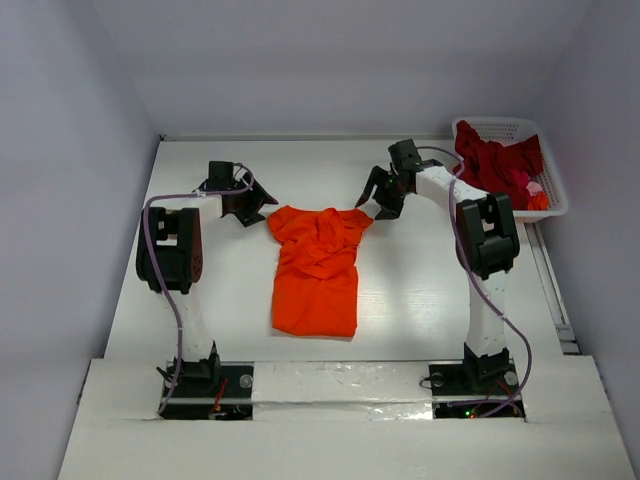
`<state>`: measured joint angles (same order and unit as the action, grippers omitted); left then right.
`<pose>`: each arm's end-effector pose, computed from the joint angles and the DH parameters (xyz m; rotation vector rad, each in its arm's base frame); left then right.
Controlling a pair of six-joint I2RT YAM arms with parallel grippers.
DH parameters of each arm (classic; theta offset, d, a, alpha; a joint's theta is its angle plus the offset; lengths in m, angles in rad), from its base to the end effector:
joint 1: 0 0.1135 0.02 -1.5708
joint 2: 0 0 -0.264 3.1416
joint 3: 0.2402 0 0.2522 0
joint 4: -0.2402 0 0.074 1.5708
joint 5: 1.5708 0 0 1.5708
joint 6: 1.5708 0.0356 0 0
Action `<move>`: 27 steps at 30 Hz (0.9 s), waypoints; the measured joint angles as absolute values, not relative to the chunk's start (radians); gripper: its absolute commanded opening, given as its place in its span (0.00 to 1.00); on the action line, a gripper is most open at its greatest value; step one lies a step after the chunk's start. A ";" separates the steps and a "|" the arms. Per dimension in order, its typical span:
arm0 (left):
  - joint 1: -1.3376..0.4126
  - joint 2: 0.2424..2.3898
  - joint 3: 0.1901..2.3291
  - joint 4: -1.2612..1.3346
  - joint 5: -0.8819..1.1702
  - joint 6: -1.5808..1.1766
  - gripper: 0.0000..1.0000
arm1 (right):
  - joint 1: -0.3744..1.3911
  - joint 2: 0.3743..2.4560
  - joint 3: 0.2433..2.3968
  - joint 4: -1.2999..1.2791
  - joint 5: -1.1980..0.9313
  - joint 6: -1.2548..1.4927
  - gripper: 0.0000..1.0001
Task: Fold and stack the t-shirts
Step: Fold the long partially folded tshirt into a neat square
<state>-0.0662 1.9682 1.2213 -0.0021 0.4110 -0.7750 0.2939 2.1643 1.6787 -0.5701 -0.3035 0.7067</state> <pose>0.4189 -0.0420 0.1619 -0.6299 2.3320 -0.8857 0.4424 0.1450 0.1771 0.4544 2.7094 0.7152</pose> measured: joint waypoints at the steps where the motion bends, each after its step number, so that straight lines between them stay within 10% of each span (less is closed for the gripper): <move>1: -0.066 1.969 1.224 -0.010 0.409 -0.771 0.58 | 0.294 2.164 1.679 -0.570 -0.308 0.707 0.75; 27: -0.134 2.032 1.340 -0.122 0.395 -0.702 0.54 | 0.294 2.164 1.648 -0.588 -0.336 0.746 0.72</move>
<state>-0.1341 2.0315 1.3399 -0.1219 0.3946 -0.7025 0.2939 2.1639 1.6478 -0.5877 -0.3363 0.7460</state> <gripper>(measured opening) 0.544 0.722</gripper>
